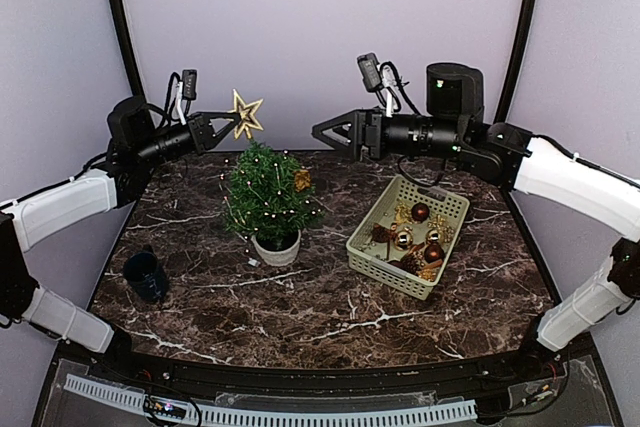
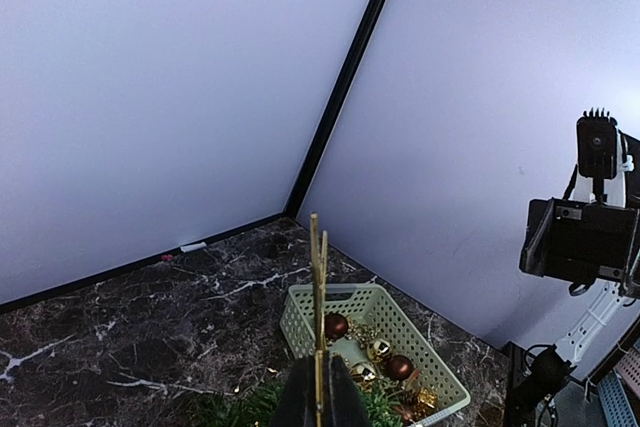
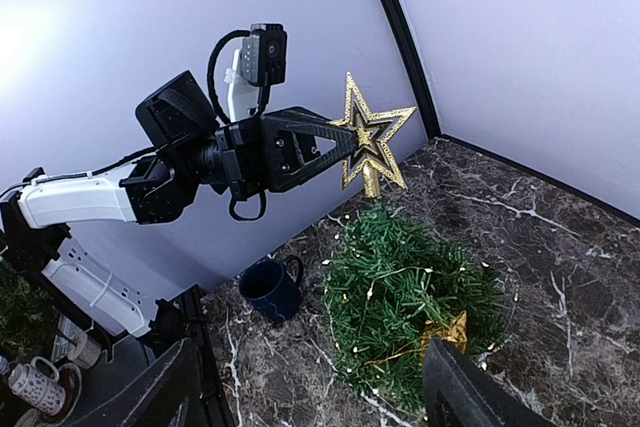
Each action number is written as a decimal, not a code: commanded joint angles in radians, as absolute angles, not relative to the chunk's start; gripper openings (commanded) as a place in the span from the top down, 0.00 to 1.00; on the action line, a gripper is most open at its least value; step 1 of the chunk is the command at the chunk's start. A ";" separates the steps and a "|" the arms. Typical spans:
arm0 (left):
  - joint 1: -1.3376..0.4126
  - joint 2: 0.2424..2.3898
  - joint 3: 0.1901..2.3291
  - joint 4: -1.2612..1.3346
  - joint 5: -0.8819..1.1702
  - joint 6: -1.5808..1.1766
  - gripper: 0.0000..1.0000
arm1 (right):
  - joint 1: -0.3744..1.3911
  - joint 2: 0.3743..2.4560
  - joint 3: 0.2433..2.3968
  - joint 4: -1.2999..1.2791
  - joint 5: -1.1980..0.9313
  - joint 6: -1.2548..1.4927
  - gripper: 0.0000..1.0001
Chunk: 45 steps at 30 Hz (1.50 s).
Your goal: Decorate the small christmas tree
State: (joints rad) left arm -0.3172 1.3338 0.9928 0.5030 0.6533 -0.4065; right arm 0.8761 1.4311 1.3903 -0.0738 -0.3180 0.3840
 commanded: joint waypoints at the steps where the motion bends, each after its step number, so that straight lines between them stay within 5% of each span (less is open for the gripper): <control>1: -0.320 1.328 0.978 0.562 0.658 -0.419 1.00 | 0.878 1.413 1.379 -0.020 -0.331 0.391 0.23; 19: -0.330 1.343 0.951 0.568 0.659 -0.405 1.00 | 0.877 1.416 1.371 -0.027 -0.329 0.388 0.23; 45: -0.348 1.352 0.894 0.622 0.646 -0.396 1.00 | 0.997 1.716 1.595 -0.163 0.076 0.253 0.23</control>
State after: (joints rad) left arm -0.3408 1.3502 0.9138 0.5911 0.6430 -0.4038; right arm 0.9791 1.6699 1.5166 -0.1890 -0.0078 0.2840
